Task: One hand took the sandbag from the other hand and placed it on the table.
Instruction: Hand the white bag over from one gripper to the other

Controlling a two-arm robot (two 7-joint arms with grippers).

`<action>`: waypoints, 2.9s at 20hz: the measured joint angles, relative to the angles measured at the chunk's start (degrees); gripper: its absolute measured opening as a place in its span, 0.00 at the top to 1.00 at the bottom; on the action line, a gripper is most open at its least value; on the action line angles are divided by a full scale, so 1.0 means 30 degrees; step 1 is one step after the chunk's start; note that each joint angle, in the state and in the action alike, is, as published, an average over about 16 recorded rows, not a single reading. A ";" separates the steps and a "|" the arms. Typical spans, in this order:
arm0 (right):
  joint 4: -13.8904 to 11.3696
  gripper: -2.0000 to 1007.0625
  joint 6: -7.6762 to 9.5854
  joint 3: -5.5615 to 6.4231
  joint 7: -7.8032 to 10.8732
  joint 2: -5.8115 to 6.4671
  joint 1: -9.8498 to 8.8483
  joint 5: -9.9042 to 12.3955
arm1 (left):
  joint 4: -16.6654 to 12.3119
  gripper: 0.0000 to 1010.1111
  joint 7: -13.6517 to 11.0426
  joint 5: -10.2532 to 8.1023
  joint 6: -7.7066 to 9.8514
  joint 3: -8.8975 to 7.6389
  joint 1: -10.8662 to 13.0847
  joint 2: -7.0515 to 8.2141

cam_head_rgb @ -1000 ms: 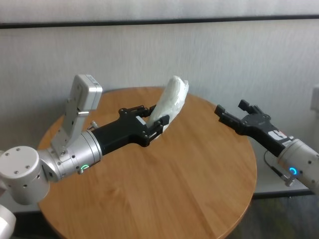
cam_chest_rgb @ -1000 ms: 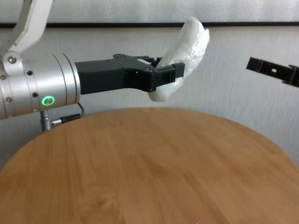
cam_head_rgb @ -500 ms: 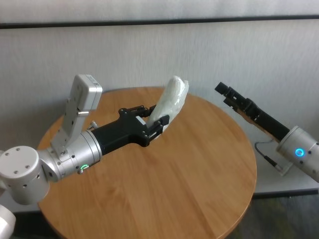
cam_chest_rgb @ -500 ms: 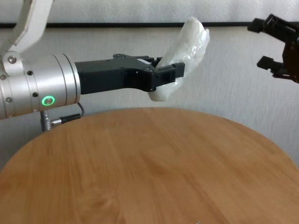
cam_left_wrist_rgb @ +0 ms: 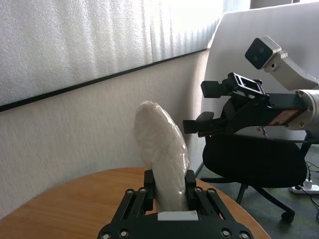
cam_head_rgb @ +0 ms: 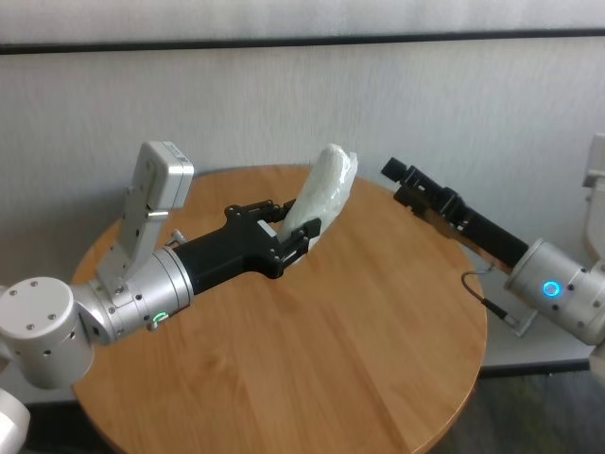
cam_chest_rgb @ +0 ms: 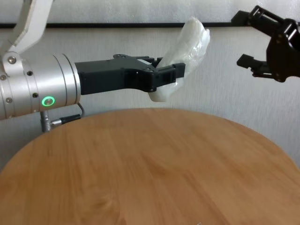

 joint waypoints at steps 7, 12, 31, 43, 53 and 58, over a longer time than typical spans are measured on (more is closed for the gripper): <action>-0.0001 0.01 0.0167 -0.0967 -0.0007 0.0148 0.0530 -0.0145 | 0.0000 0.62 0.0000 0.0000 0.0000 0.0000 0.0000 0.0000; 0.0150 0.01 0.0191 -0.1638 0.0054 0.0209 0.1035 -0.0321 | 0.0000 0.62 0.0000 0.0000 0.0000 0.0000 0.0000 0.0000; 0.1552 0.01 0.0221 -0.3668 0.0355 0.0151 0.2837 -0.0489 | 0.0000 0.62 0.0000 0.0000 0.0000 0.0000 0.0000 0.0000; 0.2116 0.01 0.0226 -0.4488 0.0249 0.0290 0.3409 -0.0503 | 0.0001 0.62 0.0000 0.0000 0.0000 0.0000 0.0000 0.0000; 0.2186 0.01 0.0206 -0.4624 0.0213 0.0345 0.3481 -0.0576 | 0.0000 0.62 -0.0001 0.0000 0.0000 0.0000 0.0000 0.0000; 0.2196 0.01 0.0110 -0.4636 0.0261 0.0321 0.3492 -0.0518 | 0.0000 0.62 -0.0001 0.0000 0.0000 0.0000 0.0000 0.0000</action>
